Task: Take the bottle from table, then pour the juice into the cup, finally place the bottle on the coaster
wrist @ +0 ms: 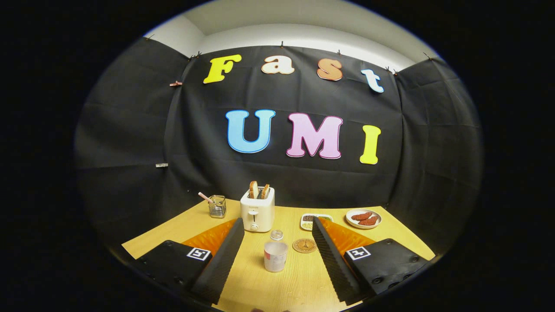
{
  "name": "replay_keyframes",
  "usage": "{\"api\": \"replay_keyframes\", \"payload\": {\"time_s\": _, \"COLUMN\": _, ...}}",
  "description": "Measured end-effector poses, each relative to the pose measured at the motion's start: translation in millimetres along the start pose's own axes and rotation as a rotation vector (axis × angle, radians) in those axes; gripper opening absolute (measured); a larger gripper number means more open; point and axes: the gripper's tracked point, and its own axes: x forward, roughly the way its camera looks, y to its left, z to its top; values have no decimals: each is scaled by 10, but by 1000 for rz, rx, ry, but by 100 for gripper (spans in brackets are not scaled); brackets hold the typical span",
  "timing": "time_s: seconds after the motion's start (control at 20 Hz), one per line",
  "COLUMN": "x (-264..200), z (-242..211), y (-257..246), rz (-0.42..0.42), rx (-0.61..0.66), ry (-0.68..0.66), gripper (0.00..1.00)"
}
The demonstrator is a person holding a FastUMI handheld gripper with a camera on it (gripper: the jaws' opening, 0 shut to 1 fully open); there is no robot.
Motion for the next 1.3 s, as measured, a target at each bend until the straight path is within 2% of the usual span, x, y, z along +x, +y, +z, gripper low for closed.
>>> {"api": "replay_keyframes", "payload": {"time_s": 0.4, "x": 170, "z": -126, "y": 212, "rz": -38, "rx": -42, "ry": 10, "gripper": 97}}
{"api": "replay_keyframes", "payload": {"time_s": 0.65, "x": 358, "z": -370, "y": 342, "rz": -60, "rx": -83, "ry": 52, "gripper": 97}}
{"api": "replay_keyframes", "payload": {"time_s": 1.3, "x": 835, "z": -1194, "y": 328, "rz": -180, "rx": 16, "ry": 117, "gripper": 97}}
